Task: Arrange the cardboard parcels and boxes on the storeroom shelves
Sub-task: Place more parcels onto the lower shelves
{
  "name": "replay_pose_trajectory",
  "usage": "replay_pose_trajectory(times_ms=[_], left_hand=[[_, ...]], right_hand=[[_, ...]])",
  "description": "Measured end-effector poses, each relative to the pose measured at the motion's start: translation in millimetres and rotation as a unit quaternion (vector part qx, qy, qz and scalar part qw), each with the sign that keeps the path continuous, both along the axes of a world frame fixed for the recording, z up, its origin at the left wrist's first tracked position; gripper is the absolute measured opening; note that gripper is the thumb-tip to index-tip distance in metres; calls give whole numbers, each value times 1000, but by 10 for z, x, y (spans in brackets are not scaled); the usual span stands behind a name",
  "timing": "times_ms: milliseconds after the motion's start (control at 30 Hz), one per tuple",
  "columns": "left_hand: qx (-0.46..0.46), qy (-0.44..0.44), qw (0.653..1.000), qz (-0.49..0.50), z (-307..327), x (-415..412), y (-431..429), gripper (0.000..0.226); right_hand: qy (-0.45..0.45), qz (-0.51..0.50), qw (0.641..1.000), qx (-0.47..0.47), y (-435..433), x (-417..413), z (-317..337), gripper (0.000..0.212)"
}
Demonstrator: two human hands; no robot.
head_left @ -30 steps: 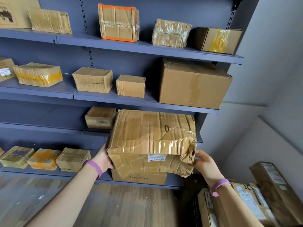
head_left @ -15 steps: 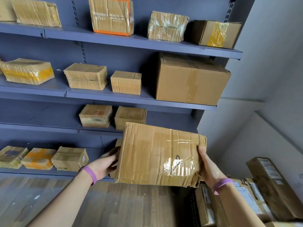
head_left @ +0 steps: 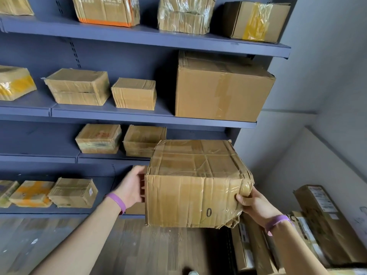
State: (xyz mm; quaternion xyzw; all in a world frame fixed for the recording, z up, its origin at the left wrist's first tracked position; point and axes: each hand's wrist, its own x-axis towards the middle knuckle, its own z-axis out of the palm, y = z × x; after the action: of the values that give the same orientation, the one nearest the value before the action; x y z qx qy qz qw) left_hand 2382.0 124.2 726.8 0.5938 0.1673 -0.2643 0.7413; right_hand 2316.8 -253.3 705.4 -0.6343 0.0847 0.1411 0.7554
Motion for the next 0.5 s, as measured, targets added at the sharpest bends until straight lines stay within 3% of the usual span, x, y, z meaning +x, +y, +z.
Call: replay_pose_trajectory(times_ms=[67,133,300,500], left_hand=[[-6,4,1000,-18,-18,192,-153,60],[16,-4,999,-35,-73,373,-296,58],[68,16,997,-23,-259,828,-619,63],[53,56,996,51,-374,1363,-1109,39]], right_hand=[[20,4,1000,-6,-80,171,-78,97],[37,3,999,-18,-182,350,-162,78],[38,15,997,-67,-515,839,-316,68],[38,-1,976,-214,-794,1624,-478,49]])
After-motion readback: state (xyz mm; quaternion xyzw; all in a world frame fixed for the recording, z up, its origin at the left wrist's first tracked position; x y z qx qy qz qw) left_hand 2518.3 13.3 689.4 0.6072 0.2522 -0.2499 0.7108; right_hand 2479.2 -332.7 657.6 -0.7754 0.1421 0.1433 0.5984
